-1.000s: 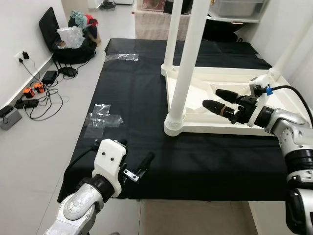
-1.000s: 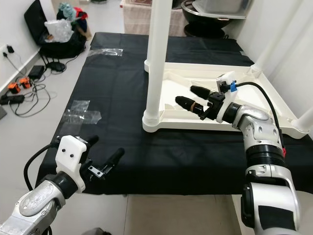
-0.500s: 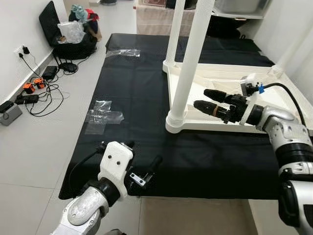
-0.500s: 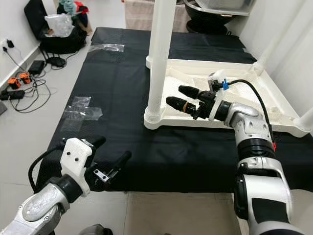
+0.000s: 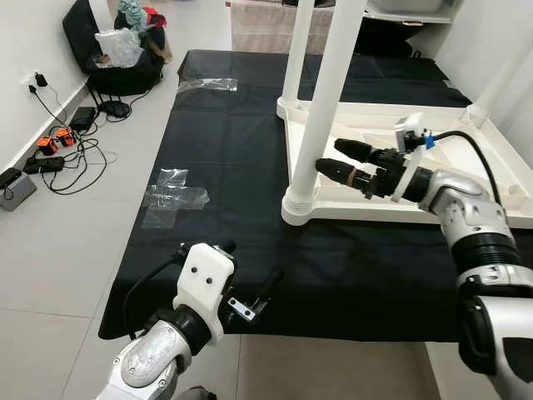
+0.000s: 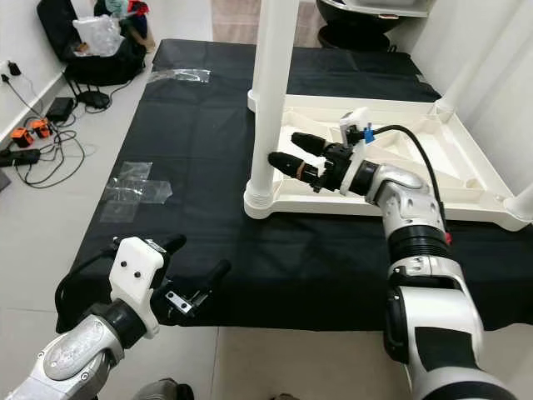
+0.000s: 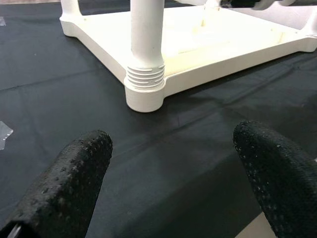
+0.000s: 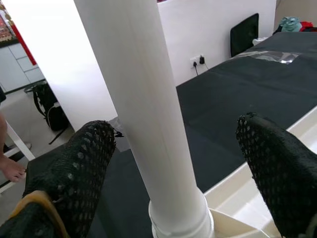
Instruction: Building children table
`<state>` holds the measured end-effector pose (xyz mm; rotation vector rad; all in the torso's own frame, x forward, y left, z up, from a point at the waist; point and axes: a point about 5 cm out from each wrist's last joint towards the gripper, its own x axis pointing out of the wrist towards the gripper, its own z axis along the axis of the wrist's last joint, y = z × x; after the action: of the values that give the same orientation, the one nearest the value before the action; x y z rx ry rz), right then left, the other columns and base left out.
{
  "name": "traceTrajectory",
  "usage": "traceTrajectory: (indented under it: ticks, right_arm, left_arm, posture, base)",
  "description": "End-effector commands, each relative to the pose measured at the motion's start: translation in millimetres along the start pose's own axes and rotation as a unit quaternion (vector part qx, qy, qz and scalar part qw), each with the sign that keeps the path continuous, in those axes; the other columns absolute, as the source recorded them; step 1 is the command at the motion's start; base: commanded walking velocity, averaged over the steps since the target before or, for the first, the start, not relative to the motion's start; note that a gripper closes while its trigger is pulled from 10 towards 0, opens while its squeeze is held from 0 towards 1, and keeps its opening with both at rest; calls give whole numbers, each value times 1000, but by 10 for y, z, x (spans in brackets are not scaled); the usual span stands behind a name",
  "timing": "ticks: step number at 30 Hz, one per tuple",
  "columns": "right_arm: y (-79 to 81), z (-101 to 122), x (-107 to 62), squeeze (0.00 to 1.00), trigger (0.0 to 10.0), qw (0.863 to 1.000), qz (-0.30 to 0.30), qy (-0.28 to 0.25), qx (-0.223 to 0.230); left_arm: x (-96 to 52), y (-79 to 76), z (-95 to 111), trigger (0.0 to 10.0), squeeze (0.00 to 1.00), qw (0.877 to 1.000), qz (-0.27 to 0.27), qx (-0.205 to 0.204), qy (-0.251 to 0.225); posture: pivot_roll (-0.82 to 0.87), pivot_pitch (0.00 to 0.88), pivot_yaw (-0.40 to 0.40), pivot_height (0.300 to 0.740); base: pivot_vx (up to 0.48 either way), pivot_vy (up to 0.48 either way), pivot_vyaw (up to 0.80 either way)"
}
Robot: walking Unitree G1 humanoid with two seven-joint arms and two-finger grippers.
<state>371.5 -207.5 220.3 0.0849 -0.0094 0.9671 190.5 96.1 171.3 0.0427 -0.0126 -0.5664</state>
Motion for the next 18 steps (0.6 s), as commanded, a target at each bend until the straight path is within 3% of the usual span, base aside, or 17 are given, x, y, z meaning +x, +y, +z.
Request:
traceTrajectory:
  ticks: [1, 18]
  right_arm:
    - [3, 37, 23, 0, 10000, 1000, 6, -6, -8]
    - [76, 80, 231, 0, 10000, 999, 30, -18, -19]
  left_arm:
    - [-19, -31, 6, 10000, 0, 1000, -2, -3, 2]
    - [-12, -33, 16, 10000, 0, 1000, -2, -4, -1]
  posture:
    - [105, 130, -77, 740]
    - [107, 129, -81, 740]
  base:
    - [0, 0, 0]
    - [0, 0, 0]
